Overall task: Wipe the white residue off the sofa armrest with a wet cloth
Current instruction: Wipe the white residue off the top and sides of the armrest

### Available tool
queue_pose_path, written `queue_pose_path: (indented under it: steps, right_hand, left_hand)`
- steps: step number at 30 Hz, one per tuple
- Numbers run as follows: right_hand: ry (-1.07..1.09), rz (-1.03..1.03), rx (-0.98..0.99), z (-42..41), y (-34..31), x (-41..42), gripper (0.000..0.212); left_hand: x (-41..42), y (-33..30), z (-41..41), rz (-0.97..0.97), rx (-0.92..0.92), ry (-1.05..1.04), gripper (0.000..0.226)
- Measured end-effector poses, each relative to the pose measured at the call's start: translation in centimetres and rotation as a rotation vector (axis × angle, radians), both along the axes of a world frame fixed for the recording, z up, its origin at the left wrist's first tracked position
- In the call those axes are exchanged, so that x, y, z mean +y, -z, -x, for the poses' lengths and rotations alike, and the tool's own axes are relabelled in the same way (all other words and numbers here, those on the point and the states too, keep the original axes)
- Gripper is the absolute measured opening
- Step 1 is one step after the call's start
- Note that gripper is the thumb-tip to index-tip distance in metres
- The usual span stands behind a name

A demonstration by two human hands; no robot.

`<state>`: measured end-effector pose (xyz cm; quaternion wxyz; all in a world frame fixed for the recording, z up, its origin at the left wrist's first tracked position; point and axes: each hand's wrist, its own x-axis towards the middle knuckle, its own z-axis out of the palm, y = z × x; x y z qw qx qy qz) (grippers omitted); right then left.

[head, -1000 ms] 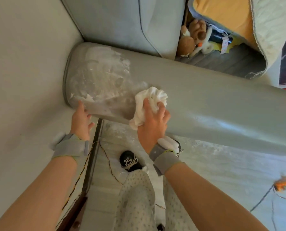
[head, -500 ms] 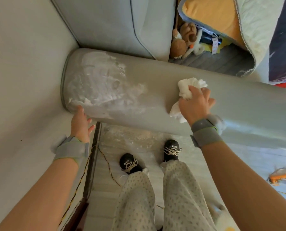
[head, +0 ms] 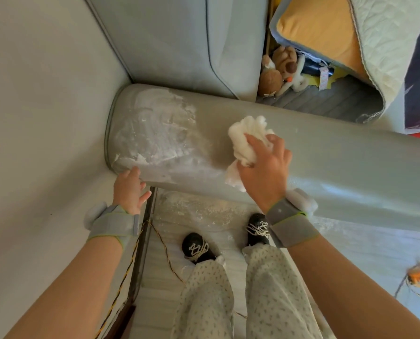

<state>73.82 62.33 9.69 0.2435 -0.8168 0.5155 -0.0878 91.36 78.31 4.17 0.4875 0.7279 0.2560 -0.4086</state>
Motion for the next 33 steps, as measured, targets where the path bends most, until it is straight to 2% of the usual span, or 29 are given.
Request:
queue_pose_path:
  steps: [3,5,7,10,12,13,14,16,19,22,24,27,29,31,33]
  right_hand:
    - [0.15,0.0,0.109,0.6,0.2,-0.8,0.047]
    - [0.18,-0.025,0.217,-0.1,0.8,-1.0,0.049]
    - [0.157,0.016,0.279,-1.8,1.7,-0.2,0.048]
    - [0.04,0.104,0.311,-5.1,1.6,2.4,0.049]
    - [-0.075,0.042,0.392,-7.4,2.2,4.5,0.052]
    - [-0.099,0.014,0.402,-8.3,2.1,5.5,0.059]
    - [-0.097,0.028,0.386,-8.9,1.6,5.9,0.064]
    - [-0.158,-0.015,0.329,-8.7,1.4,5.2,0.059]
    - [-0.241,-0.294,0.023,-5.3,0.4,2.3,0.049]
    - [0.01,-0.56,-0.397,-2.1,-1.3,-1.0,0.03]
    - [0.195,-0.623,-0.57,-0.1,-2.2,-3.7,0.017]
    - [0.472,-0.584,-0.63,2.5,-3.0,-8.0,0.007]
    - [0.589,-0.529,-0.605,3.7,-3.0,-10.3,0.018]
    - [0.579,-0.452,-0.513,4.3,-2.8,-12.1,0.009]
    - [0.495,-0.43,-0.381,4.3,-1.9,-13.1,0.022]
  left_hand:
    - [0.6,0.4,-1.1,-0.037,-0.014,-0.009,0.034]
    - [0.7,0.6,-2.0,-0.042,-0.017,-0.025,0.041]
    - [0.6,0.9,-2.9,-0.032,0.02,-0.053,0.052]
    - [0.1,1.3,-3.1,-0.029,0.044,-0.087,0.041]
    - [-0.2,1.5,-3.0,-0.04,0.049,-0.104,0.038]
    - [-0.3,1.6,-3.1,-0.044,0.061,-0.111,0.036]
    - [-0.5,1.6,-3.2,-0.052,0.071,-0.115,0.035]
    - [-0.7,1.4,-3.7,-0.067,0.1,-0.1,0.036]
    - [-0.8,1.5,-3.9,-0.085,0.115,-0.078,0.039]
    - [-0.8,1.6,-3.8,-0.09,0.092,-0.069,0.046]
    - [-1.0,1.6,-3.5,-0.095,0.089,-0.072,0.046]
    - [-1.4,1.5,-3.3,-0.114,0.083,-0.088,0.033]
    - [-1.6,1.5,-3.2,-0.128,0.08,-0.082,0.032]
    - [-1.7,1.5,-3.2,-0.127,0.071,-0.078,0.029]
    - [-1.5,1.4,-3.2,-0.121,0.069,-0.07,0.029]
